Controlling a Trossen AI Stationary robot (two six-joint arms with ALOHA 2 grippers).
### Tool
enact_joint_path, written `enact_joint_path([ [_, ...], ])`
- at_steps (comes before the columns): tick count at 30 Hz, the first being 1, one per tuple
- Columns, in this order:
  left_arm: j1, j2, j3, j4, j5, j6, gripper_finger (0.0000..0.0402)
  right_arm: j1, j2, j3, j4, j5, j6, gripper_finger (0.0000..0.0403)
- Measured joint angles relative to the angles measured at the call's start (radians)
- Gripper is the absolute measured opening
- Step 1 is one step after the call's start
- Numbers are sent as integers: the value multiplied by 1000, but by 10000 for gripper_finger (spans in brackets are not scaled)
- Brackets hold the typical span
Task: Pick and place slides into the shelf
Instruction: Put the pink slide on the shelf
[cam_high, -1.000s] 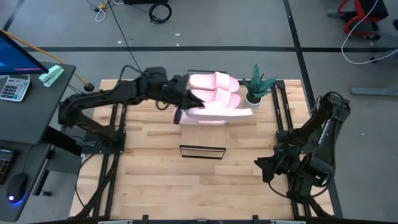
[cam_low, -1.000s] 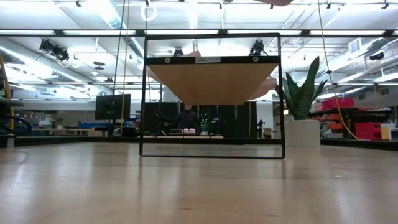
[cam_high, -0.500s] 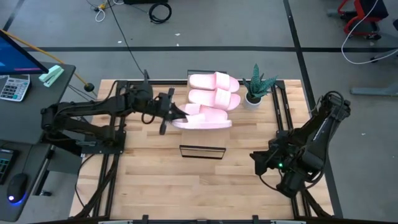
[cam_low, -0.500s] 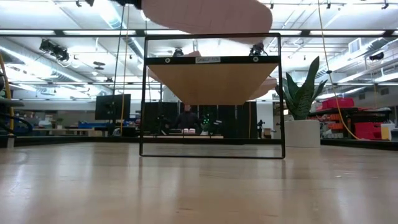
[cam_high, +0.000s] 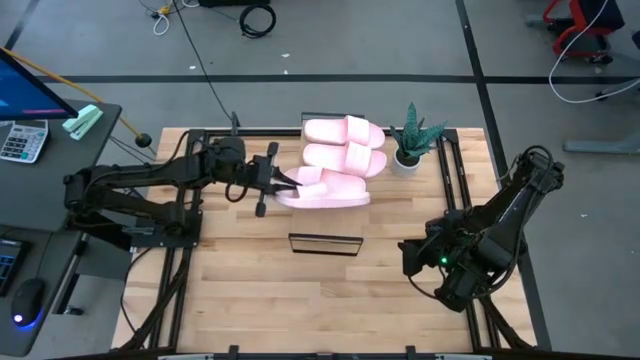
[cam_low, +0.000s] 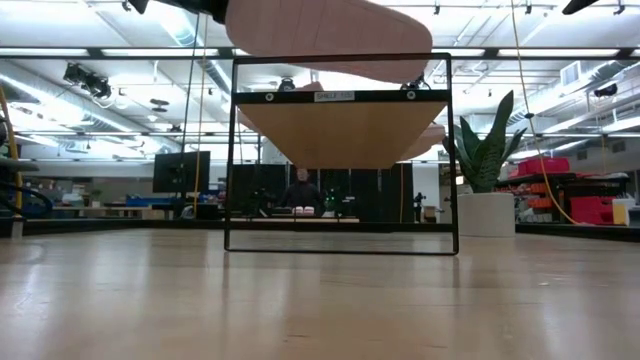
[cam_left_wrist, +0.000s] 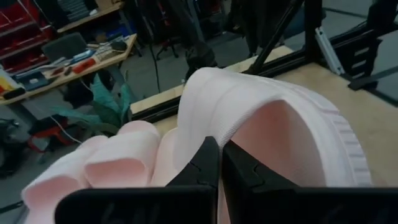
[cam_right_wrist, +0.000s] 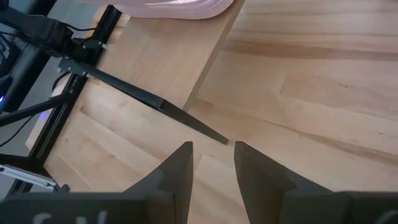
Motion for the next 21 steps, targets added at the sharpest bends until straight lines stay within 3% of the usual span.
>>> enact_joint_path([
  [7, -34, 0, 0, -34, -27, 86, 7, 0, 0, 0, 0, -2, -1, 124],
  [16, -150, 2, 0, -59, -260, 281, 7, -22, 0, 0, 0, -8, -35, 124],
  [21, -190, 2, 0, -54, -291, 346, 7, -39, 0, 0, 3, -34, -61, 124],
])
